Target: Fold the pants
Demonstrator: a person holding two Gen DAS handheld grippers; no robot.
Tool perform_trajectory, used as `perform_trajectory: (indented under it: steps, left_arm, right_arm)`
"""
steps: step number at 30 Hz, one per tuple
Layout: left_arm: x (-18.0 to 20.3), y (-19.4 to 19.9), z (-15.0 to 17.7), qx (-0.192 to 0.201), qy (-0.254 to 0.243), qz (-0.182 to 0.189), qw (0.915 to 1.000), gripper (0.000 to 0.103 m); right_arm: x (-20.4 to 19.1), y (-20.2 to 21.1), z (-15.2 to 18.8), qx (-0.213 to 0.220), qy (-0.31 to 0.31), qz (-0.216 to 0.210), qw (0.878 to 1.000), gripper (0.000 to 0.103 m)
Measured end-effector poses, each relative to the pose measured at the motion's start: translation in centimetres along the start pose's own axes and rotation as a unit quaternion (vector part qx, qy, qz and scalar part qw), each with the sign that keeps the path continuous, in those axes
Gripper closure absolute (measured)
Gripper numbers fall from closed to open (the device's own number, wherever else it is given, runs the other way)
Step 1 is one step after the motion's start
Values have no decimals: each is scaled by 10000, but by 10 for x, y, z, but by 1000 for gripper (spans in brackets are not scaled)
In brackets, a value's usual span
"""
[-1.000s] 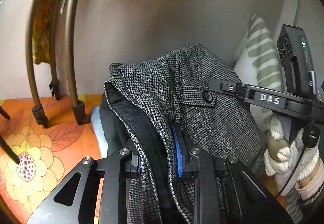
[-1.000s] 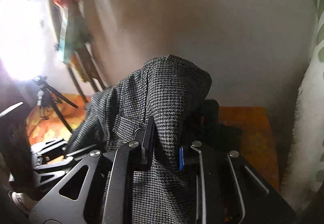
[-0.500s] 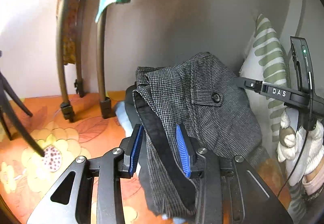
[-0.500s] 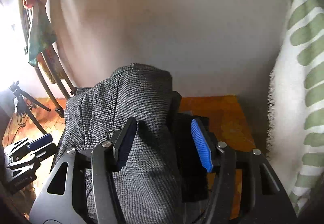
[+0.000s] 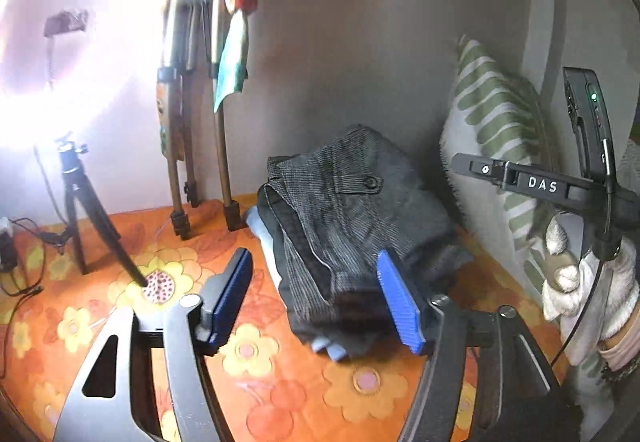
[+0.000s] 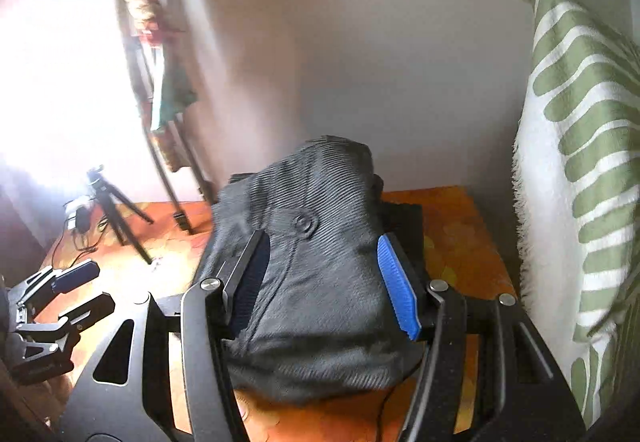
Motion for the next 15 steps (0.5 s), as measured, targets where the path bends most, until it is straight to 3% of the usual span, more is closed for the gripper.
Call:
perform_trajectory:
  steps: [7,15]
  left_arm:
    - [20,56,15,281,-191,-18,9994,31]
    - [24,108,30,401,-138,150,9990,26]
  right_arm:
    - [-18,52,30,150,-82,-216,9996,40]
    - [-40,109,57,276,20,-64,9996,40]
Point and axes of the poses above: each gripper's, at about its wrist camera, not at the fingertips, and y roughly against the way its jaws point, x to its right, z to its underside, the point moved 1 cm from there along -y, roughly the way its jaws point, and after that the axes turned 3 degrees about y, right-handed, at the moved point
